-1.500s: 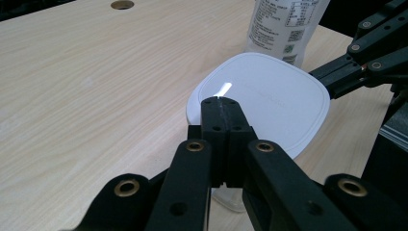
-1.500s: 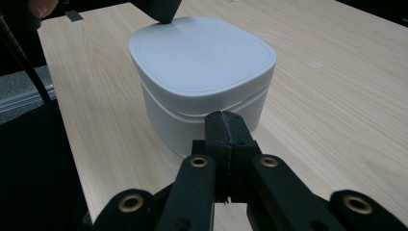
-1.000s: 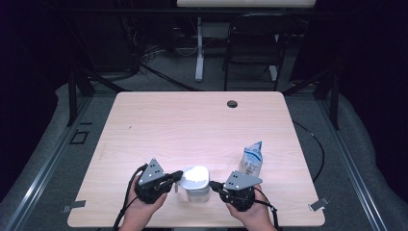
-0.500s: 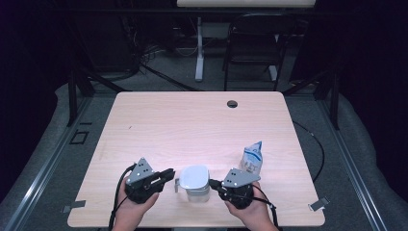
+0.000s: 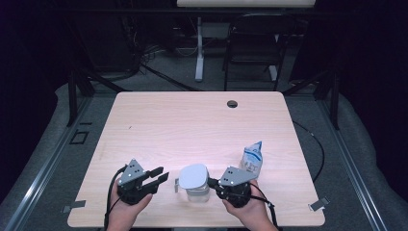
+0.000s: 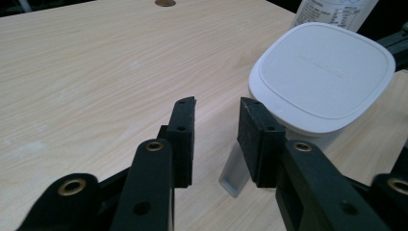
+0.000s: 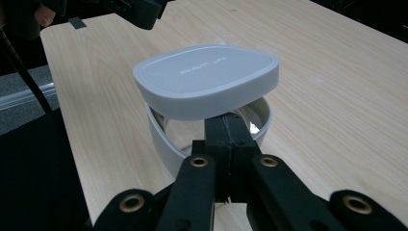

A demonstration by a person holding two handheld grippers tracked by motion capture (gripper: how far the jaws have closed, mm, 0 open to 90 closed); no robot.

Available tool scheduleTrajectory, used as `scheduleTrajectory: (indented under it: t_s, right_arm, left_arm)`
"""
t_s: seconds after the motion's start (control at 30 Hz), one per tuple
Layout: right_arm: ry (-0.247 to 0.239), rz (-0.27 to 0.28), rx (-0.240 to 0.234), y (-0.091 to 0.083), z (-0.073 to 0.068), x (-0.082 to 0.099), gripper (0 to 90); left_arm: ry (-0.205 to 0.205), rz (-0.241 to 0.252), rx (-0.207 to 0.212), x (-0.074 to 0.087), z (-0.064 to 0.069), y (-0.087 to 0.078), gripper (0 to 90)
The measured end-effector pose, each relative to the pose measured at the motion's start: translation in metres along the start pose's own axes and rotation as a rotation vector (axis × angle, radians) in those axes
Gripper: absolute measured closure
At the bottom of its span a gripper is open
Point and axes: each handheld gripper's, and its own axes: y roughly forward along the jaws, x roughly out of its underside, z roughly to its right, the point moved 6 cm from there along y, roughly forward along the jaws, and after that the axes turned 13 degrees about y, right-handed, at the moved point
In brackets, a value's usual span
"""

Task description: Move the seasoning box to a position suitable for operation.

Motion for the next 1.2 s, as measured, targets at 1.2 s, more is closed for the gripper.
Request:
scheduleTrajectory:
  t_s: [1.2]
  right_arm:
    - [0.014,0.017,-0.018,-0.001,-0.003,-0.011,90.0]
  left_arm:
    - [-0.028,-0.007,-0.018,0.005,-0.01,-0.005,58.3]
